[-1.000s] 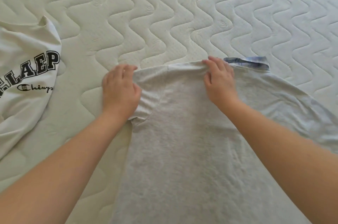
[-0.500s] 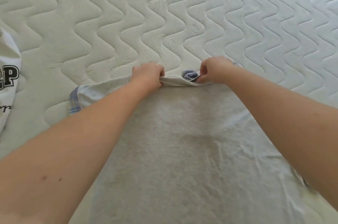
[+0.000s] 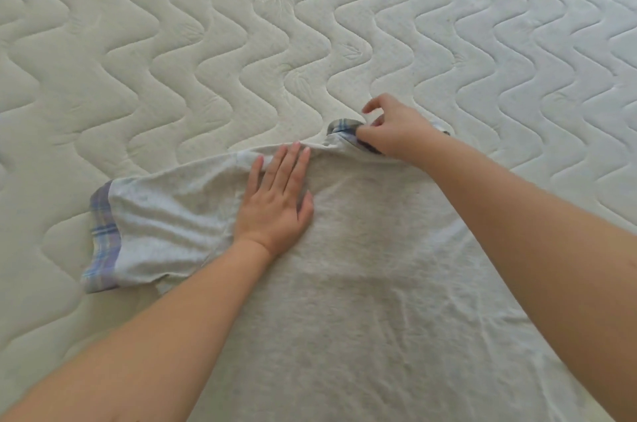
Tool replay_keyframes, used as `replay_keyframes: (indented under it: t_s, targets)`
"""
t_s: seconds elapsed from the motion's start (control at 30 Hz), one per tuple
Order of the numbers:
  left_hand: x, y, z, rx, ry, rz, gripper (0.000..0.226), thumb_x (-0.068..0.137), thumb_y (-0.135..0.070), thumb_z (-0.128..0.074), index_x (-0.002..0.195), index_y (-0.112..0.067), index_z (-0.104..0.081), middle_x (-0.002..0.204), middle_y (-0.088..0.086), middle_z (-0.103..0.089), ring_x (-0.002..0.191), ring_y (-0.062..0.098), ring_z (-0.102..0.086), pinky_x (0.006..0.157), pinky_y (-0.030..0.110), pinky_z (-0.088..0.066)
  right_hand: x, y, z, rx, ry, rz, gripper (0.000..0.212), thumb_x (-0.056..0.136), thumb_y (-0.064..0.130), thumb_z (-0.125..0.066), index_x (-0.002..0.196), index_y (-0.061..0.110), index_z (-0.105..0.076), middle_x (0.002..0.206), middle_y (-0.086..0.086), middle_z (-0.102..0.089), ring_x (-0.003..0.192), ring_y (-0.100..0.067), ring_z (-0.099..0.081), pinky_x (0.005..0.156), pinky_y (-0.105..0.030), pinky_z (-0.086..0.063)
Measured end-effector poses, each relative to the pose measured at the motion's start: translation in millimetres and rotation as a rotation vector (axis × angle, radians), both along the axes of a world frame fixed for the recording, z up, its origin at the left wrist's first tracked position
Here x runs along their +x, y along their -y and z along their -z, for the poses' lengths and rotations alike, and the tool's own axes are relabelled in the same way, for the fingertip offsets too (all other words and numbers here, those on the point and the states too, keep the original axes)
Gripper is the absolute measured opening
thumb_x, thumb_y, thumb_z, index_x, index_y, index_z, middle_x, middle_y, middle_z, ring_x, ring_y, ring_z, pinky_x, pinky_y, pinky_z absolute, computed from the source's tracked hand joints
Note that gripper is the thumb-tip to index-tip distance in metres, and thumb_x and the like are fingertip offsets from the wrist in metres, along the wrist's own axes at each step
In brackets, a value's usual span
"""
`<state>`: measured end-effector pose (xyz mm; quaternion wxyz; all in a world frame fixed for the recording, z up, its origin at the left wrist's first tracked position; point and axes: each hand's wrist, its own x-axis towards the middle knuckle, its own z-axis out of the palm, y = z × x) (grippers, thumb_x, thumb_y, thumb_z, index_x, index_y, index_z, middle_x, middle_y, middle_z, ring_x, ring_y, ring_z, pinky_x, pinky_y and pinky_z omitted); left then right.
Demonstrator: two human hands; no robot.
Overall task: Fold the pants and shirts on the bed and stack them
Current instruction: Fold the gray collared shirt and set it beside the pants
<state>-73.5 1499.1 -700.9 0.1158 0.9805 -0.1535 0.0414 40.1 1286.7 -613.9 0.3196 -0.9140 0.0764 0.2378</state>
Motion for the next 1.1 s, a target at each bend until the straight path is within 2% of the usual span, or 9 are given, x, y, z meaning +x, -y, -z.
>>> replay_keyframes:
  t_s: [0.07, 0.17, 0.23, 0.37, 0.57, 0.67, 0.8, 0.97, 1.1]
  targets:
    - [1.0, -1.6, 2.5, -0.025, 0.034, 0.004, 0.066, 0.095, -0.034, -0.037, 0.155, -0.013, -0.02, 0.162, 0.004, -0.025, 0.15, 0.017, -0.02, 0.123, 0.045, -0.008, 10.6, -5.7, -3.3, 0.021, -0.028, 0.026, 0.055, 0.088, 0.062, -0.05, 0.109, 0.013, -0.063, 0.083, -0.001, -0.065, 0.078, -0.02, -0.061, 0.062, -0.03, -0.044]
    - [1.6, -2.6, 4.0, -0.053, 0.062, 0.006, 0.065, 0.096, -0.033, -0.037, 0.155, -0.011, -0.02, 0.162, 0.006, -0.024, 0.15, 0.018, -0.019, 0.123, 0.046, -0.01, 19.8, -22.2, -9.1, -0.104, -0.123, -0.101, 0.074, 0.083, 0.08, -0.04, 0.081, 0.011, -0.066, 0.067, -0.004, -0.063, 0.064, -0.021, -0.061, 0.057, -0.029, -0.044]
    - [2.1, -3.3, 5.6, -0.057, 0.079, 0.006, 0.064, 0.097, -0.032, -0.038, 0.154, -0.01, -0.021, 0.161, 0.007, -0.024, 0.15, 0.018, -0.019, 0.122, 0.046, -0.011, 19.8, -32.2, -4.6, -0.156, -0.111, -0.219, 0.058, 0.084, 0.066, -0.056, 0.082, 0.009, -0.068, 0.062, -0.004, -0.061, 0.059, -0.02, -0.059, 0.054, -0.028, -0.042]
    - [2.7, -4.9, 8.0, -0.072, 0.101, -0.021, 0.066, 0.096, -0.032, -0.041, 0.155, -0.01, -0.022, 0.162, 0.007, -0.022, 0.15, 0.019, -0.017, 0.122, 0.048, -0.01, 26.8, -36.4, 3.1, -0.091, 0.078, -0.039, 0.018, 0.09, 0.033, -0.06, 0.089, 0.016, -0.067, 0.094, -0.006, -0.069, 0.096, -0.024, -0.062, 0.072, -0.027, -0.041]
    - [2.2, -4.7, 10.0, 0.004, 0.103, -0.133, 0.066, 0.093, -0.035, -0.04, 0.153, -0.011, -0.026, 0.158, 0.015, -0.029, 0.148, 0.031, -0.022, 0.12, 0.058, -0.008, 25.1, -29.6, 21.5, -0.095, 0.124, 0.135, 0.037, 0.099, 0.044, -0.049, 0.077, 0.016, -0.061, 0.08, 0.0, -0.061, 0.091, -0.024, -0.06, 0.07, -0.029, -0.034]
    - [1.2, -5.1, 10.1, -0.031, 0.144, -0.126, 0.051, 0.091, -0.033, -0.047, 0.137, -0.013, -0.044, 0.145, 0.013, -0.043, 0.14, 0.029, -0.035, 0.118, 0.059, -0.012, 32.0, -33.9, 24.8, -0.034, 0.141, 0.208, 0.029, 0.096, 0.047, -0.054, 0.099, 0.021, -0.065, 0.098, 0.003, -0.064, 0.101, -0.017, -0.058, 0.077, -0.03, -0.038]
    - [0.4, -4.9, 13.0, -0.14, 0.18, -0.121, 0.029, 0.087, -0.027, -0.052, 0.109, -0.012, -0.044, 0.145, 0.011, -0.037, 0.141, 0.029, -0.033, 0.121, 0.051, -0.007, 43.6, -35.7, 17.7, 0.1, 0.08, 0.28, 0.043, 0.098, 0.05, -0.048, 0.117, 0.016, -0.065, 0.108, -0.003, -0.068, 0.107, -0.022, -0.061, 0.091, -0.033, -0.045]
    - [3.7, -5.3, 10.2, -0.07, 0.054, -0.107, 0.066, 0.088, -0.033, -0.045, 0.148, -0.012, -0.03, 0.16, 0.015, -0.025, 0.15, 0.028, -0.017, 0.122, 0.053, -0.004, 19.5, -28.1, 3.7, -0.061, 0.23, 0.179, 0.033, 0.098, 0.039, -0.049, 0.123, 0.021, -0.06, 0.116, 0.004, -0.068, 0.112, -0.021, -0.058, 0.099, -0.039, -0.043]
    - [5.3, -3.2, 7.6, 0.019, -0.074, -0.146, 0.074, 0.089, -0.038, -0.037, 0.155, -0.006, -0.023, 0.161, 0.013, -0.023, 0.151, 0.025, -0.015, 0.121, 0.053, -0.003, -42.3, -47.9, 4.3, -0.012, 0.551, 0.014, 0.034, 0.098, 0.014, -0.048, 0.129, 0.01, -0.06, 0.123, -0.008, -0.066, 0.12, -0.027, -0.054, 0.104, -0.041, -0.037]
